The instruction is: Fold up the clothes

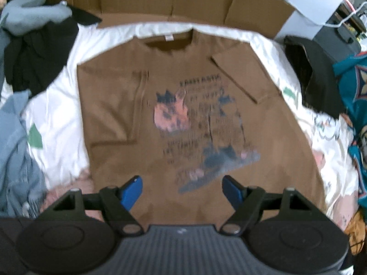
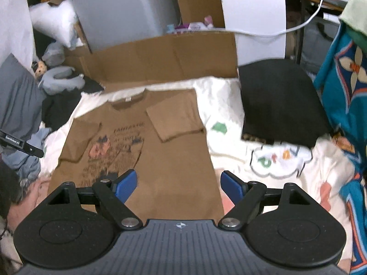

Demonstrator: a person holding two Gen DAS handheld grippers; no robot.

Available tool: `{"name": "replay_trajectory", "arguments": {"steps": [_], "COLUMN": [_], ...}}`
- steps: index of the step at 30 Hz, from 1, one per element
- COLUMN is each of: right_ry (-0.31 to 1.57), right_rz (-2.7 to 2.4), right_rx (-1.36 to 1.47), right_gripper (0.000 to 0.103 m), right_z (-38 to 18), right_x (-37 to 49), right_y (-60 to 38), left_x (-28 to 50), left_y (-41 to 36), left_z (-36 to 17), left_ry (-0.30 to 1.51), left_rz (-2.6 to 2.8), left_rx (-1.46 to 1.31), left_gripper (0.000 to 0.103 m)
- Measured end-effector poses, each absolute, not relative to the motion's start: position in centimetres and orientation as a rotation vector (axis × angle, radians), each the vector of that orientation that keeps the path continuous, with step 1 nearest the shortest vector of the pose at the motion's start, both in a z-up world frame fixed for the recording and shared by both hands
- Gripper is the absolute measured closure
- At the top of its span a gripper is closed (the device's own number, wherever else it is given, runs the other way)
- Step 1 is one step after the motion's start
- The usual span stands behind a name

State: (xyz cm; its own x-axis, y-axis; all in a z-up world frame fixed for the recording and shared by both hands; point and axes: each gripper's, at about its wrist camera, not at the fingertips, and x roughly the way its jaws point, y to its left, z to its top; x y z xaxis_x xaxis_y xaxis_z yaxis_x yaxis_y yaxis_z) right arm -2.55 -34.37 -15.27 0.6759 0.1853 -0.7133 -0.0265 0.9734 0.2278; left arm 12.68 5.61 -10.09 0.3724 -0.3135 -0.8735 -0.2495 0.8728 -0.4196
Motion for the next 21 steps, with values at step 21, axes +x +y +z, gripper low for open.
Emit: {"name": "replay_trajectory", "arguments": {"steps": [21], "right_ry": [1.158], "right_rz": [0.028], "right_rx": [0.228], "right_gripper": [0.052], "right_z": [-29.2], "right_x": [-5.8], "right_y": [-38.0], "left_x": [5.7], "left_y": [3.0], "left_z": [-17.1], "left_ry": [1.369], "left_rz": [-0.129], "left_rx": [-0.596], "left_gripper": [0.044]}}
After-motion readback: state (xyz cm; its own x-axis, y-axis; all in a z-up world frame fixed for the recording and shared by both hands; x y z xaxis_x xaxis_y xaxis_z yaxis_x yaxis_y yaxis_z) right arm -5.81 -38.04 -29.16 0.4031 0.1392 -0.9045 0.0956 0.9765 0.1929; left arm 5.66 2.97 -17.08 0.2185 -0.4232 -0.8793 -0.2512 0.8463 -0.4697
